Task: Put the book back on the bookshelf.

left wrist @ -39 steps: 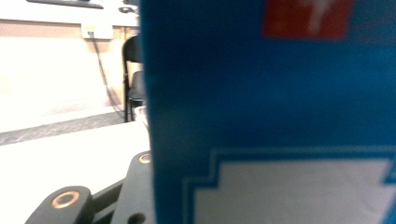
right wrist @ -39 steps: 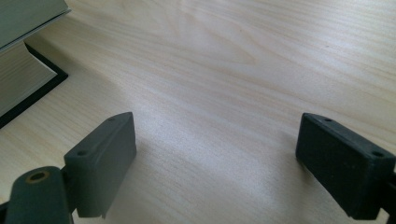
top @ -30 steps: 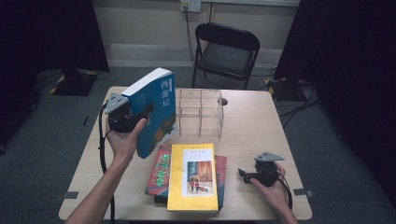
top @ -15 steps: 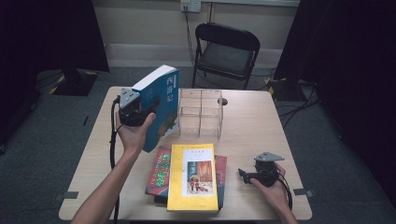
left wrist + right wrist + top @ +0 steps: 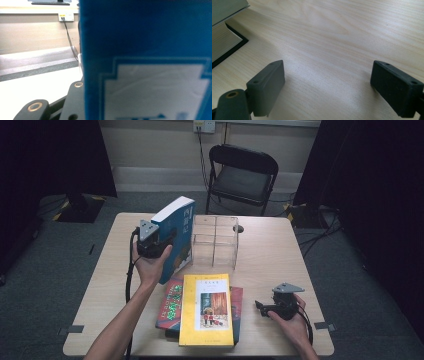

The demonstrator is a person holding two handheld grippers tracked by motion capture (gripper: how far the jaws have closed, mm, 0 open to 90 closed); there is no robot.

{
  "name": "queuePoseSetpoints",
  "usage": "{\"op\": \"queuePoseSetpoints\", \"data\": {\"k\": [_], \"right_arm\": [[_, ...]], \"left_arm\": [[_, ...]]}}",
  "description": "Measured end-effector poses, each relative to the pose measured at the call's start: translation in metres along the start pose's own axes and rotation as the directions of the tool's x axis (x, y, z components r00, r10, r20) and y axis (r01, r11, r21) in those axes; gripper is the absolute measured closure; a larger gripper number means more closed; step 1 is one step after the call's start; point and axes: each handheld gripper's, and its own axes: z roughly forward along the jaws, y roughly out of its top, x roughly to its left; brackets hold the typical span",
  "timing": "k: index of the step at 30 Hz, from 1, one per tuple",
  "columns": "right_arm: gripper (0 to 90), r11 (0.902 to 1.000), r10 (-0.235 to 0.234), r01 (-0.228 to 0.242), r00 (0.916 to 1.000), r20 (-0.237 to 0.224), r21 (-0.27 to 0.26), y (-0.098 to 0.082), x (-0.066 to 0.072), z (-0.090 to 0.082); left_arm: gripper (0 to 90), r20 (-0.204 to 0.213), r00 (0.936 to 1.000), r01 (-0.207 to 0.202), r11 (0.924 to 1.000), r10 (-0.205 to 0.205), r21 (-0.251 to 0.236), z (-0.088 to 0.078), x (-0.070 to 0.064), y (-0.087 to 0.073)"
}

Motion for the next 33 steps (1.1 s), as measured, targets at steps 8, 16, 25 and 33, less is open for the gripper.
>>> {"op": "queuePoseSetpoints", "data": {"k": [8, 16, 25, 33], "right_arm": [[11.9, 1.0, 0.0, 0.0, 1.0, 0.0, 0.0, 0.0, 0.0, 0.0], [12.0, 1.0, 0.001, -0.001, 1.0, 0.001, 0.0, 0.0, 0.0, 0.0], [12.0, 1.0, 0.003, -0.003, 1.0, 0.001, 0.001, 0.0, 0.0, 0.0], [12.0, 1.0, 0.003, -0.003, 1.0, 0.002, 0.001, 0.0, 0.0, 0.0]], "left_arm": [[61.6, 0.007, 0.9999, 0.012, 0.9994, -0.012, -0.033, -0.008, 0.001, -0.012], [60.5, 0.024, 0.9997, -0.009, 1.0, 0.009, 0.0, -0.022, 0.0, -0.02], [58.0, 0.05, 0.9956, 0.079, 0.9969, -0.079, 0.003, -0.033, 0.008, -0.026], [57.6, 0.06, 0.9961, 0.064, 0.9978, -0.065, 0.014, -0.038, 0.008, -0.024]]}}
